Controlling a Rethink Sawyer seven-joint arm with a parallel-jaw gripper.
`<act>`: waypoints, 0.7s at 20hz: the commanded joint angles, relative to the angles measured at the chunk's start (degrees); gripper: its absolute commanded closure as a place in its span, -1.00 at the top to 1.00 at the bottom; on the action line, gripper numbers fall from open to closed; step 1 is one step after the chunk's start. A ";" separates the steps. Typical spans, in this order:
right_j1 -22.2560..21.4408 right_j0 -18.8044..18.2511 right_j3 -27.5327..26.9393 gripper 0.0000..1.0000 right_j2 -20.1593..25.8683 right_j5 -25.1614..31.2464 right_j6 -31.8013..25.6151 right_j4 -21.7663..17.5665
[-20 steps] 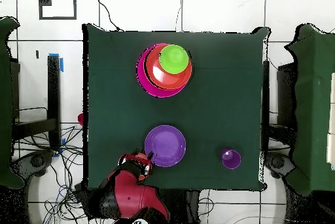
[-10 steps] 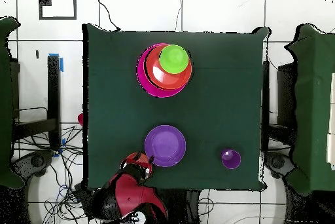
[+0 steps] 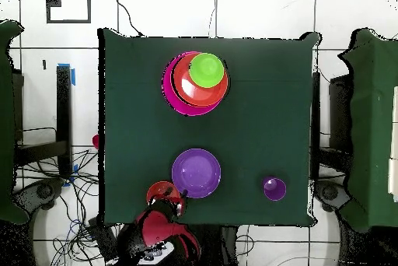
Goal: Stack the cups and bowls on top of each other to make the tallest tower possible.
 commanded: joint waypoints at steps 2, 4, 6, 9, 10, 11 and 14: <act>5.50 0.68 -3.70 1.00 3.93 -4.36 6.38 -1.76; 6.04 0.56 -4.39 1.00 4.62 -3.69 5.80 -1.86; 7.18 0.62 -5.45 1.00 5.36 -2.22 5.06 -1.60; 8.88 0.80 -6.52 1.00 5.81 -1.31 4.62 -1.25; 9.17 0.96 -6.89 1.00 5.78 -1.66 4.61 -1.12; 9.72 1.13 -7.57 1.00 5.87 -2.17 4.55 -1.03; 10.81 1.27 -8.96 1.00 6.36 -3.33 4.67 -1.08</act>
